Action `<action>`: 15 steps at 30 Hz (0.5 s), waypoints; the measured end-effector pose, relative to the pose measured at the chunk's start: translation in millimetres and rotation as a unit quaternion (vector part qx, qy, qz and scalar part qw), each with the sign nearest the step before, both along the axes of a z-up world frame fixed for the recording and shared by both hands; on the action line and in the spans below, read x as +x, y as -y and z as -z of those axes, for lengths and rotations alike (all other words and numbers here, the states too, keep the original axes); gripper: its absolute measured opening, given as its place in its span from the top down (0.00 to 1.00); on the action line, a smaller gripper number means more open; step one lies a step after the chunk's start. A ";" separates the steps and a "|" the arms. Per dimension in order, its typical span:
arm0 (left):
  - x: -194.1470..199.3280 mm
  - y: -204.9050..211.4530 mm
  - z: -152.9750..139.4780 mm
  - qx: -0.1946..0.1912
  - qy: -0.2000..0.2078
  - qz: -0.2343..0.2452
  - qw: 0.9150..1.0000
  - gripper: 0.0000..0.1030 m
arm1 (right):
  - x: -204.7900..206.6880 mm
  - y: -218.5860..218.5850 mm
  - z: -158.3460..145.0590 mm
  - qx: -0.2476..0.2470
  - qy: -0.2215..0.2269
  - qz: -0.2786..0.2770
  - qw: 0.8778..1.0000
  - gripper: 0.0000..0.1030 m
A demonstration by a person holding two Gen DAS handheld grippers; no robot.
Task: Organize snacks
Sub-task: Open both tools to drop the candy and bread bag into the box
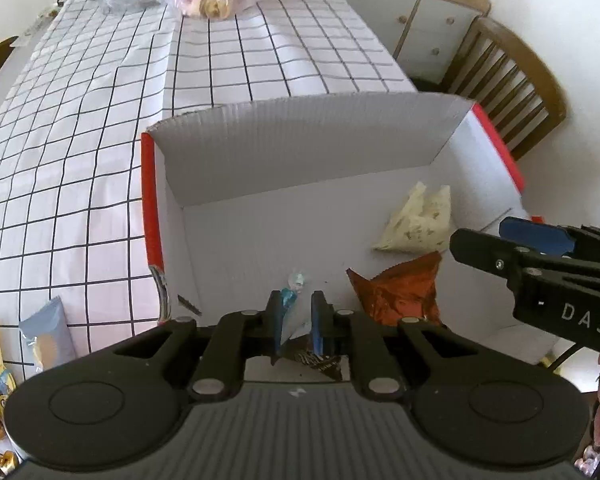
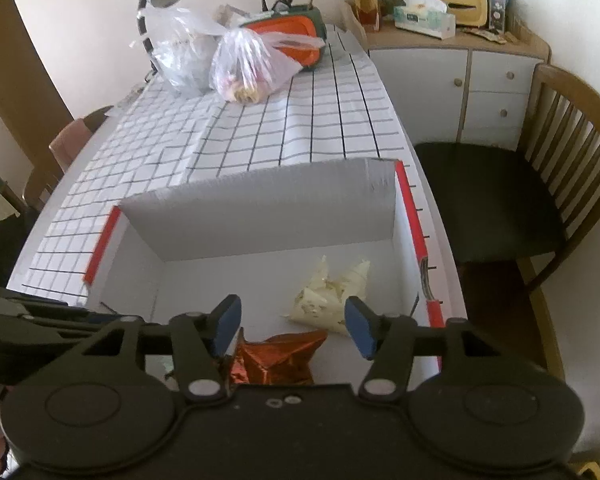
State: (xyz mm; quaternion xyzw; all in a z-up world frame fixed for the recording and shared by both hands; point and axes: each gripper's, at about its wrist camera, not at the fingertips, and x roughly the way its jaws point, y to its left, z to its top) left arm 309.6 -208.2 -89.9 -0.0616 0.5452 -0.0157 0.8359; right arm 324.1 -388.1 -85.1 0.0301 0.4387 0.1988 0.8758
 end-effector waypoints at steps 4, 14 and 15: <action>-11.5 -3.7 -10.3 -0.006 0.021 0.000 1.000 0.76 | -11.9 -1.0 -12.8 0.006 0.016 -0.002 1.000 0.36; -45.5 -20.5 -39.1 -0.013 0.074 -0.003 0.997 0.71 | -46.5 -11.5 -44.9 0.020 0.054 -0.013 0.998 0.24; -49.2 -23.1 -41.9 -0.014 0.077 -0.003 0.997 0.70 | -49.9 -13.0 -48.1 0.022 0.057 -0.014 0.998 0.23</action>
